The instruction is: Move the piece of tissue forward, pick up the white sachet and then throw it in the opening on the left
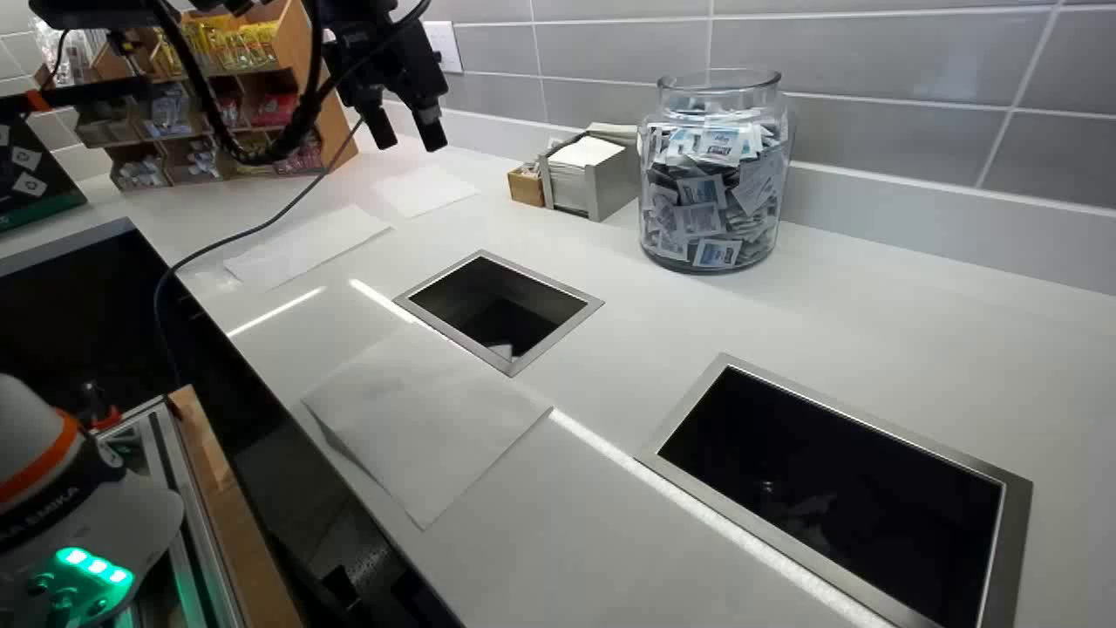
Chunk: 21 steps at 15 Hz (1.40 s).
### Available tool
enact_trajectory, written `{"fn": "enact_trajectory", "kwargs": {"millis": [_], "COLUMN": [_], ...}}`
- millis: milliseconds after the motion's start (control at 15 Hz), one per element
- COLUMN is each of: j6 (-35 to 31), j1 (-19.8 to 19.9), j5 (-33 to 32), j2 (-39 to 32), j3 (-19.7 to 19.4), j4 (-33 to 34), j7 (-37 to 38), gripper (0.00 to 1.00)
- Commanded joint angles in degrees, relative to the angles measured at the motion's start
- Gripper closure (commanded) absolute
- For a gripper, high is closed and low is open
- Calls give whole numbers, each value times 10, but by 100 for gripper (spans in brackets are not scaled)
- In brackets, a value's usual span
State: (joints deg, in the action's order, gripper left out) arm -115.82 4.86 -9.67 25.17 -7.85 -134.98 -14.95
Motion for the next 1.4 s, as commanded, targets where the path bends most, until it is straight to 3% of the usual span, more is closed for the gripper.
{"fn": "enact_trajectory", "kwargs": {"millis": [0, 467, 1267, 1333], "j6": [2, 2, -76, -55], "j1": [-1, -1, -38, -29], "j5": [0, 0, 24, 18], "j2": [0, 0, -135, -112], "j3": [0, 0, 62, 54], "j4": [1, 1, -1, -5], "j7": [0, 0, 101, 93], "gripper": [0, 0, 0, 0]}}
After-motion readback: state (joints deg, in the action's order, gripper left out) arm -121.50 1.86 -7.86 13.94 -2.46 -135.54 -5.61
